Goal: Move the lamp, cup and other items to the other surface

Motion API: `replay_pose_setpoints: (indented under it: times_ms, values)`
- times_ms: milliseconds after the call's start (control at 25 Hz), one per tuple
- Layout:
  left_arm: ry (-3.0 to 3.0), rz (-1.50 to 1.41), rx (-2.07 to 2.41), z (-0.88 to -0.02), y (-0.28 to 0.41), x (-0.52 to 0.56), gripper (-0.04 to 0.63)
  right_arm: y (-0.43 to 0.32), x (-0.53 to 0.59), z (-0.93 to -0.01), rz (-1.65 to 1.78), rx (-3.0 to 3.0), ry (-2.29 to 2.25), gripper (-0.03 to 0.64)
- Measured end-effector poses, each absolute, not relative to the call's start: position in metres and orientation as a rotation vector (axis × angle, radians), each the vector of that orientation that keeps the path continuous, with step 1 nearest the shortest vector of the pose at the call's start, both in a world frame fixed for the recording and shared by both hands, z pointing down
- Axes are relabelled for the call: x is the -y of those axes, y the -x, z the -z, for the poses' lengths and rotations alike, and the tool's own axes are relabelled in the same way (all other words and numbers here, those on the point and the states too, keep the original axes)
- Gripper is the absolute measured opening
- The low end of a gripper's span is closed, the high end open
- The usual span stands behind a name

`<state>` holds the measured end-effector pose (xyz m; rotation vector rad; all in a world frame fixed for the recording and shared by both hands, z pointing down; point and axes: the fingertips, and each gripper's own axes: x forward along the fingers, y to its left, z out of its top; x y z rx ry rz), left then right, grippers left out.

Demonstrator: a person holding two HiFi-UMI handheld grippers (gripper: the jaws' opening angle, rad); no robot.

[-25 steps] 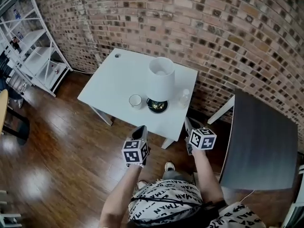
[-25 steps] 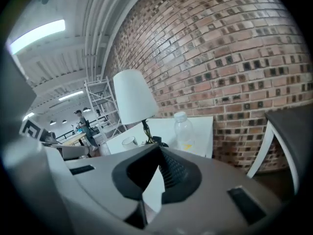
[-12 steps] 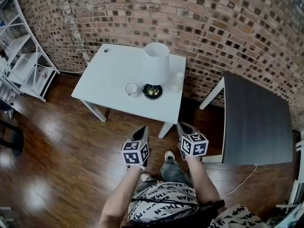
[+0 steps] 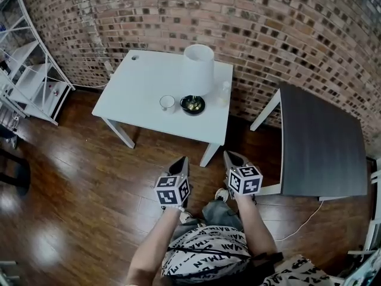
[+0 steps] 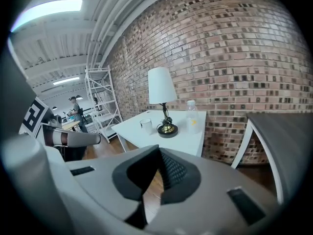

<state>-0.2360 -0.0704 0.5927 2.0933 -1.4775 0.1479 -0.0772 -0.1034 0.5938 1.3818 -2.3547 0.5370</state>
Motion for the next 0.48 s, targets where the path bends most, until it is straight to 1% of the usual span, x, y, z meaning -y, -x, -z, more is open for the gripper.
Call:
replay_pose_setpoints:
  times_ms: [480]
  values:
    - [-2.109, -0.139, 1.476, -0.587, 0.232, 0.056, 0.003, 0.073, 0.092, -0.59, -0.524, 2.357, -1.395, 0.0]
